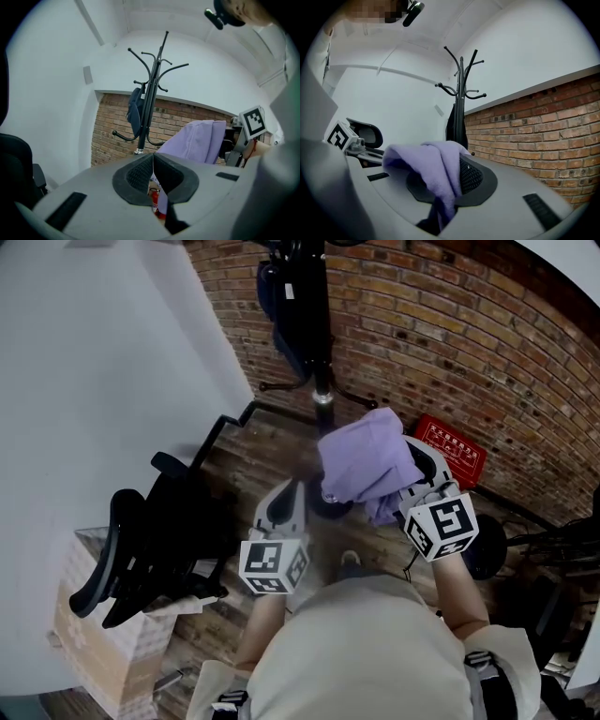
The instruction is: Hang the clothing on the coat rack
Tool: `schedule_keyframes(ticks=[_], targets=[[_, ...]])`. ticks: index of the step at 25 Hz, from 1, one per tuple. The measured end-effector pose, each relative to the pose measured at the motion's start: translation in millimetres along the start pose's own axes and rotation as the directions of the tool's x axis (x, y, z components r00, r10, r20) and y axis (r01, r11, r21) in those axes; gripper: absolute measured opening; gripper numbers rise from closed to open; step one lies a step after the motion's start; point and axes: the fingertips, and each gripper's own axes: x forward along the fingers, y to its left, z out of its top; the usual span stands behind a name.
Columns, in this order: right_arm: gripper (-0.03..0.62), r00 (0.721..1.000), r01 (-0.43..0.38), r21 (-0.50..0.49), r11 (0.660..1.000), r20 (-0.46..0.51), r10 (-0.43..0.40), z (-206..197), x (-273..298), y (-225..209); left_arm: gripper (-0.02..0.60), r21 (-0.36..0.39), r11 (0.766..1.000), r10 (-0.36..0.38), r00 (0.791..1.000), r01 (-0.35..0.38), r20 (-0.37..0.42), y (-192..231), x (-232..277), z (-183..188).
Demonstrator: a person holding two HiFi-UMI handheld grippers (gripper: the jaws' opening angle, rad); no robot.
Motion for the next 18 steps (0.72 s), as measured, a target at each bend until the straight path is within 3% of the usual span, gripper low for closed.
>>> schedule_keyframes(ticks=[18], targets=[[0.031,0.994,-0.108,-0.042,0.993,-0.040,0.106,-10,70,-41,0.005,-0.013,0.997,0.071,0.997,-0.071,0.017,18,59,5]])
